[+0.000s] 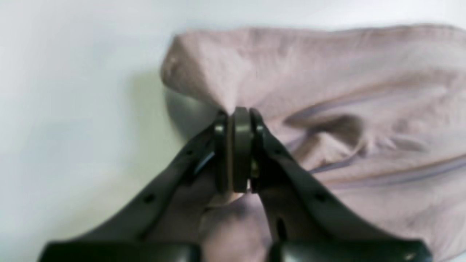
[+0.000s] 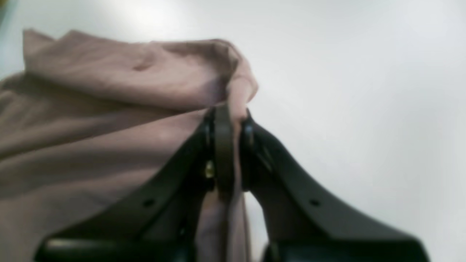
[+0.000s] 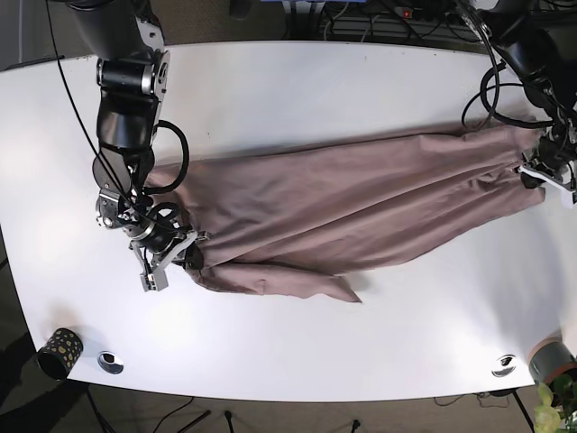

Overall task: Fold the T-shirt properly
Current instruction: 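Release and regrasp the shirt edge with the left gripper, then lift the shirt with both grippers and lay it flat across the table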

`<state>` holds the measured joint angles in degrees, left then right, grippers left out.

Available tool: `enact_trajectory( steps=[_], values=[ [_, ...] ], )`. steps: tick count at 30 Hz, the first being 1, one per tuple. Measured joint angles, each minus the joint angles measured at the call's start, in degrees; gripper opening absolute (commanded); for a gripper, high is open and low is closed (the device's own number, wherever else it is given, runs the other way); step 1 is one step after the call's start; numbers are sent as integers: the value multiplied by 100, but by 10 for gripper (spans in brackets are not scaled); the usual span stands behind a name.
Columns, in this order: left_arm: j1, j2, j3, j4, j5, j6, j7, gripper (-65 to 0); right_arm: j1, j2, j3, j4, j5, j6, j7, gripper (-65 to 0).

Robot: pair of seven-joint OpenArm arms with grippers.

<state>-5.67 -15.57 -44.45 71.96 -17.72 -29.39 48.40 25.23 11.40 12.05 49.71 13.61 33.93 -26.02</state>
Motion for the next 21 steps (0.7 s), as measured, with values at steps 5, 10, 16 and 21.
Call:
enact_trajectory(
  steps=[5,10,16,21],
  values=[
    [-55,-22,7,573,2,0,223,-643,-278,2,-2,1049,33,17,-544,-650],
    [-321,-37,284,660,188,9,343,-643,-118,20,-4,1349,15,17,-791,-650],
    [-966,4,763,1069,616,-4,363,-643,358,70,-33,1355,-20,20,-859,-650],
    [-1652,-39,1191,1178,1003,9,339,-643,741,227,-39,1355,-24,44,-855,-650]
  ],
)
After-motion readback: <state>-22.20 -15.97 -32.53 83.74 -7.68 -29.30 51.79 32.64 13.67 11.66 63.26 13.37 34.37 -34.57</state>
